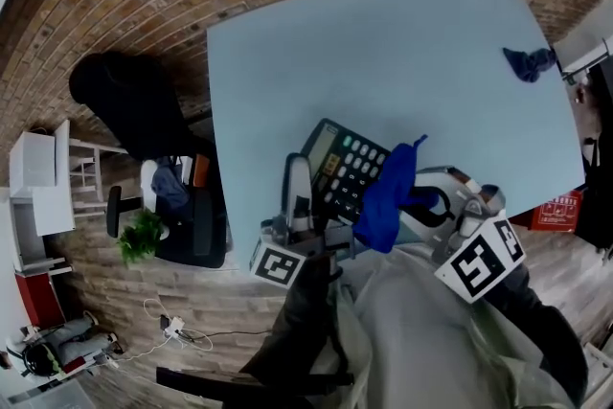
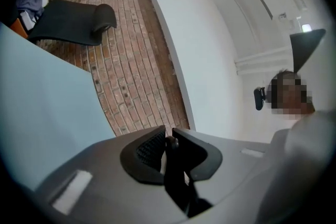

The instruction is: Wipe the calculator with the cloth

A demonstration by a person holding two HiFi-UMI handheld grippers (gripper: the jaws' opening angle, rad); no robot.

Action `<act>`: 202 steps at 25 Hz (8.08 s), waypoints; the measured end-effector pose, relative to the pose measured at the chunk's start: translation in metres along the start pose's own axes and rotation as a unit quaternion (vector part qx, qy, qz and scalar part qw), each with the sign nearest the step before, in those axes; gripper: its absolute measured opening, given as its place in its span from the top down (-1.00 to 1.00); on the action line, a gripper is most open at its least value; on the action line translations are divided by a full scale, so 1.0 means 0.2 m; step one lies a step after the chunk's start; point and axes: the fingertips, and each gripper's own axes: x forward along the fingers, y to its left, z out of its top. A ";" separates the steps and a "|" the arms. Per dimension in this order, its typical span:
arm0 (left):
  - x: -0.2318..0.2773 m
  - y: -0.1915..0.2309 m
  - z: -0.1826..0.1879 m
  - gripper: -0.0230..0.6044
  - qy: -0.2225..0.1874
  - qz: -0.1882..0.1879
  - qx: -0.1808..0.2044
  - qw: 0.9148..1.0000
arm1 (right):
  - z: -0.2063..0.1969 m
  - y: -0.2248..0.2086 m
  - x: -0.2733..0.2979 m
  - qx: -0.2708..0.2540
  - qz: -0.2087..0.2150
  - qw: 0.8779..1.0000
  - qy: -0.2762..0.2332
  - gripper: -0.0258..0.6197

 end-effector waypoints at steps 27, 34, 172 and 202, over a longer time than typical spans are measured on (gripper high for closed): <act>0.00 -0.11 -0.09 0.76 0.059 -0.034 0.080 0.995 | -0.18 -0.27 0.14 0.000 -0.067 0.996 0.060 0.76; 0.01 -0.12 -0.15 0.77 0.091 -0.045 0.092 0.991 | -0.04 -0.03 0.18 -0.045 0.012 0.998 0.040 0.76; -0.22 0.92 -0.40 0.56 0.308 0.096 0.205 0.924 | -1.42 0.12 0.36 0.089 -0.073 0.964 0.241 0.65; -0.52 0.51 -0.33 0.91 0.167 0.157 0.099 0.968 | -0.71 0.15 0.31 0.501 -0.010 0.848 -0.171 0.92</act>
